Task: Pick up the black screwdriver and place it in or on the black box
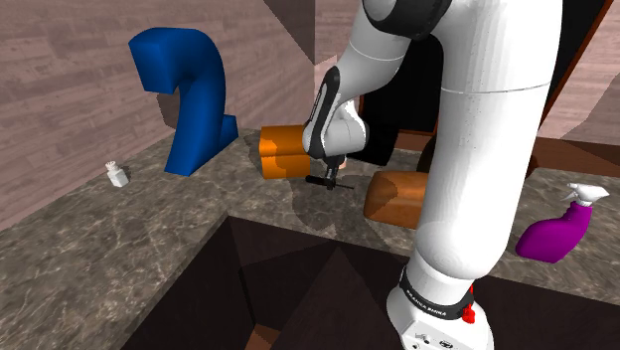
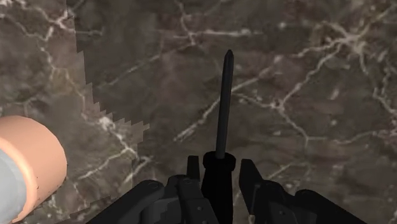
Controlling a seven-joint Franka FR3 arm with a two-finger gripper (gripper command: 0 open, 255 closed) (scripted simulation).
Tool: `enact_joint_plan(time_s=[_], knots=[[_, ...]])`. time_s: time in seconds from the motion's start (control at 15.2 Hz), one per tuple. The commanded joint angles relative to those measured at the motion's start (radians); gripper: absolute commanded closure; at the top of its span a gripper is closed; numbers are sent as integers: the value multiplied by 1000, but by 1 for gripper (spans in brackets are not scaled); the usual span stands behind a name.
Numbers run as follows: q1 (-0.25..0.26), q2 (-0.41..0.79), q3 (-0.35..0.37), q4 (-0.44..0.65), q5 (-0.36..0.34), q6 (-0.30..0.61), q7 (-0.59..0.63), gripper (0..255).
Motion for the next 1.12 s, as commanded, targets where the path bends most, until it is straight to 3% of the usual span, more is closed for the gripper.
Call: enact_joint_plan(time_s=[0.0,0.26,0.66,1.06], knots=[[-2,8,0,3,2,9,0,255],[0,5,-3,2,-2,7,2,255],[50,-93,-77,-5,-131,-74,94,255],[63,-190,-108,0,-246,-163,174,255]])
